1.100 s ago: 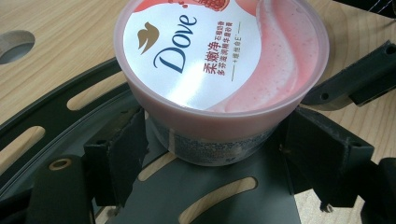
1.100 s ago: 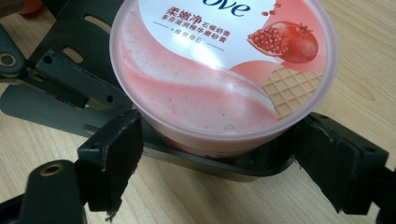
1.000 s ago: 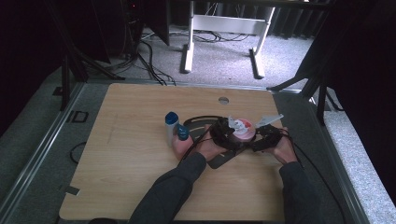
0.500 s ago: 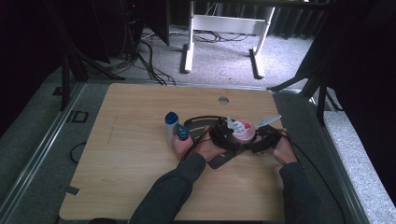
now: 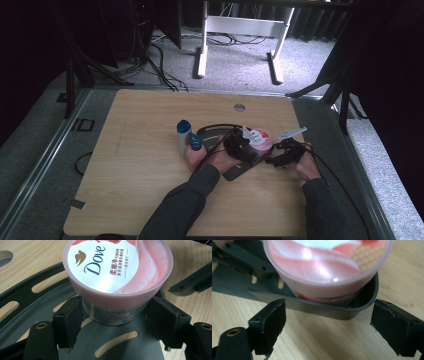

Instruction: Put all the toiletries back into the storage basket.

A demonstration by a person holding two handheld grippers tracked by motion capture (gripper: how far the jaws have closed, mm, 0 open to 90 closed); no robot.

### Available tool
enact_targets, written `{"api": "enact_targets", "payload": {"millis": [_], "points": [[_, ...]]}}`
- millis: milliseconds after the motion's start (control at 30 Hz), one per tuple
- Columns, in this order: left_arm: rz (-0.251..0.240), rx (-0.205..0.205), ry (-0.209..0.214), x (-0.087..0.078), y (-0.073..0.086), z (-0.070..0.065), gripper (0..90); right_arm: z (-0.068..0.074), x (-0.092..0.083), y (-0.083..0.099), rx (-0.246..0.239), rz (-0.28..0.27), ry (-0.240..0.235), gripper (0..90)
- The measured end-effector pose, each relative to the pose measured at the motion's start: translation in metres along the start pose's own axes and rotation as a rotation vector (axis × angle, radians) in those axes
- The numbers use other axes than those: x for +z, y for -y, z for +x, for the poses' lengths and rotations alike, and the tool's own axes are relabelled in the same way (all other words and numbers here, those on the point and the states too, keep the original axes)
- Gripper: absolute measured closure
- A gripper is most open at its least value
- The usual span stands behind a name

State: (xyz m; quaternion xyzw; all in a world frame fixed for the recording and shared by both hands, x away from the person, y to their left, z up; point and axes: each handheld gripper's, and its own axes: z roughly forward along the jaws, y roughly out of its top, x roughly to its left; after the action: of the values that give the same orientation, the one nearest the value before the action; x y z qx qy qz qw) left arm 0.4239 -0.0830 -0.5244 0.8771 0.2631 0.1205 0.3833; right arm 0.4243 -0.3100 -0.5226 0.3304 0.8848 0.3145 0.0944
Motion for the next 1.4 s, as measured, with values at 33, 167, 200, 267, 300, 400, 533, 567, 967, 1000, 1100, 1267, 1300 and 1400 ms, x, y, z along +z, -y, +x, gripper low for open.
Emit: {"api": "enact_targets", "payload": {"millis": [33,167,200,267,300,400,533,567,967,1000,1100,1267,1300,1400], "points": [[0.0,0.0,-0.001,0.0,0.0,0.0,28.3,0.0,0.001,0.001,0.006,0.001,-0.002,13.1],[0.003,-0.005,-0.01,0.0,0.0,-0.003,28.1,0.001,0.002,0.005,0.005,-0.008,-0.001,14.0],[0.004,-0.004,-0.01,0.0,0.0,-0.003,28.1,0.002,0.003,0.005,0.003,-0.005,0.003,13.9],[0.007,-0.001,-0.007,-0.001,0.0,-0.002,28.3,0.002,0.004,0.005,0.0,0.001,0.005,14.0],[0.006,-0.005,-0.004,-0.001,0.0,-0.002,28.7,0.002,0.004,0.005,-0.004,0.0,0.006,14.1],[-0.007,-0.011,-0.004,-0.004,0.003,-0.002,31.1,0.003,0.003,0.009,0.004,-0.017,0.004,15.9],[-0.029,-0.023,-0.003,-0.013,0.005,-0.003,31.7,0.005,0.001,0.017,0.019,-0.029,0.009,16.6],[-0.034,-0.023,0.002,-0.016,0.005,-0.004,31.8,0.005,0.0,0.019,0.018,-0.032,0.009,16.6],[-0.043,0.004,0.022,-0.038,0.009,-0.015,31.8,0.029,-0.003,0.042,0.017,-0.038,0.048,16.7],[-0.048,0.005,0.027,-0.041,0.009,-0.016,31.8,0.03,-0.003,0.043,0.018,-0.042,0.049,16.6],[-0.054,0.006,0.033,-0.045,0.01,-0.017,31.7,0.037,-0.004,0.046,0.005,-0.041,0.06,16.6],[-0.04,0.034,0.033,-0.056,0.014,-0.021,31.7,0.049,-0.006,0.053,0.018,-0.045,0.083,16.6],[-0.041,0.033,0.037,-0.058,0.014,-0.021,31.7,0.051,-0.007,0.054,0.024,-0.05,0.083,16.6],[-0.052,0.038,0.032,-0.065,0.015,-0.023,31.4,0.057,-0.007,0.058,0.025,-0.062,0.097,15.3]]}}
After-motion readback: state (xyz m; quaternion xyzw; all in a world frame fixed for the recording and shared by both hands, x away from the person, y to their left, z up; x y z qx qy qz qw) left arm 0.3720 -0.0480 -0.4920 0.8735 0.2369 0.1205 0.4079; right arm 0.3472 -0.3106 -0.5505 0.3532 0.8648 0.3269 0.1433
